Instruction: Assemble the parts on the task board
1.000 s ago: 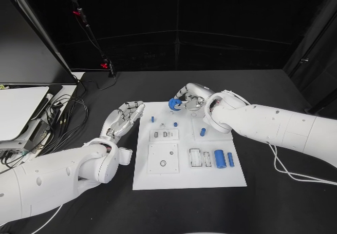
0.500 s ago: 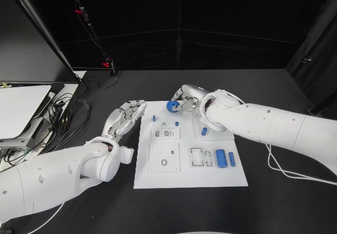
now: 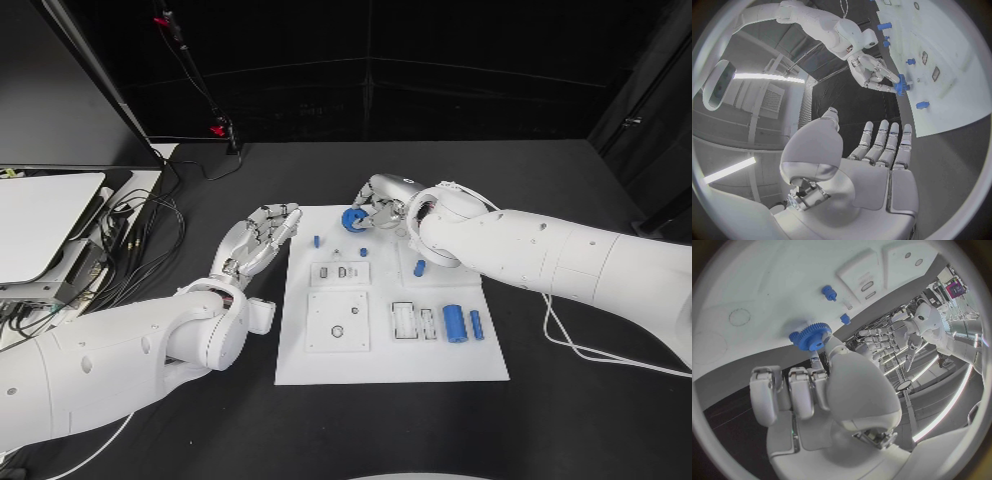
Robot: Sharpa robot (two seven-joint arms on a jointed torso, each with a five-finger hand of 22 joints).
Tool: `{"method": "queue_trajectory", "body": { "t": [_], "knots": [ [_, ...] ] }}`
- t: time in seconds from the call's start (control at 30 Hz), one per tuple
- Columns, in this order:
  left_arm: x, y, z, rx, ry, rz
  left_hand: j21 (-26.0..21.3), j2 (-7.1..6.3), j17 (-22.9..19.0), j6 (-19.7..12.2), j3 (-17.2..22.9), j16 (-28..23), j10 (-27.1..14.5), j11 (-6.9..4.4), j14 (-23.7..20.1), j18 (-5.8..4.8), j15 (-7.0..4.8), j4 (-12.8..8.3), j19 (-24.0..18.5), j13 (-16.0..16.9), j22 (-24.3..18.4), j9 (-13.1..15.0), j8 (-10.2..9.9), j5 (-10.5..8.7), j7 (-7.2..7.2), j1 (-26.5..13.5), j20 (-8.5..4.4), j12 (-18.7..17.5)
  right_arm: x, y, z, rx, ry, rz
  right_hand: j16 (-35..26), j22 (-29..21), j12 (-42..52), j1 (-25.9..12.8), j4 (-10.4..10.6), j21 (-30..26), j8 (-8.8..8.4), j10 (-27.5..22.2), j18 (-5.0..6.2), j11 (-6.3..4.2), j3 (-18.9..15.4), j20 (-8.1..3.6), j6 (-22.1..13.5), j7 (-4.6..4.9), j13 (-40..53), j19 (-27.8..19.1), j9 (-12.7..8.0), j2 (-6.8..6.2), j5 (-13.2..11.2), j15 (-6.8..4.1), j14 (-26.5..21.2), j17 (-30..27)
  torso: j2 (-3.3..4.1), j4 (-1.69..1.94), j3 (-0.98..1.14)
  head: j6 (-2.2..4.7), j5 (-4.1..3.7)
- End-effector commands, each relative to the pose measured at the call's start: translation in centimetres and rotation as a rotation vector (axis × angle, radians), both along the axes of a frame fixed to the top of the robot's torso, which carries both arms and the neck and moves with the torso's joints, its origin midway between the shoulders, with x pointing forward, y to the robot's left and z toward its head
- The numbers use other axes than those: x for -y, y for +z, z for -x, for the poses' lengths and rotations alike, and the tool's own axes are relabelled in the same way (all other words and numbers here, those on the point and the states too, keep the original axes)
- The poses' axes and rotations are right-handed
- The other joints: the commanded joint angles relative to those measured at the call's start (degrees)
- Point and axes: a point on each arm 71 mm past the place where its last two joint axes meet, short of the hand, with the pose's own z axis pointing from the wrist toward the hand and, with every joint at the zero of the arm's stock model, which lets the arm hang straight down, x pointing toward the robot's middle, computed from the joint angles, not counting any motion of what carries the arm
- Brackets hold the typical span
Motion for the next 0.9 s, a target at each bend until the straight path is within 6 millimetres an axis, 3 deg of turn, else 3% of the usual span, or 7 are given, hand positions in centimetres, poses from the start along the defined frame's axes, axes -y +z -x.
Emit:
{"method": "queue_trajectory", "body": {
  "t": [0.03,0.9],
  "knots": [
    [0.21,1.83,0.58,0.245,-0.041,0.072,0.33,0.28,-0.02,0.39,-0.21,0.36,0.20,0.19,0.06,0.51,0.18,0.01,-0.38,-0.04,0.05,-0.07,0.08,0.29,9.16,0.18,-0.01,0.28,-0.19,-0.05,-0.07,-0.008,0.006,0.029,0.14,15.09,0.14,0.73,-0.30,0.19,-0.20,6.17,-0.42,-0.02,0.37,0.09,1.58,-1.40,15.06,6.06,0.06,-0.11,-0.34,-0.20,6.06,15.10,-0.01,0.00,-0.01,-0.06,-0.03],
    [0.27,1.81,0.56,0.243,-0.042,0.072,0.37,0.34,-0.02,0.42,-0.35,0.38,0.22,0.19,0.08,0.52,0.18,0.02,-0.40,-0.04,0.06,-0.08,0.09,0.35,9.16,0.24,0.00,0.31,-0.79,-1.00,-0.59,-0.061,-0.008,0.078,0.14,15.09,0.14,0.87,-0.51,0.19,-0.90,6.17,-0.42,-0.11,0.54,0.05,1.19,-1.51,15.06,6.06,0.00,-0.48,-0.83,-0.27,6.06,15.10,-0.02,-0.03,-0.03,-0.57,-0.02]
  ]
}}
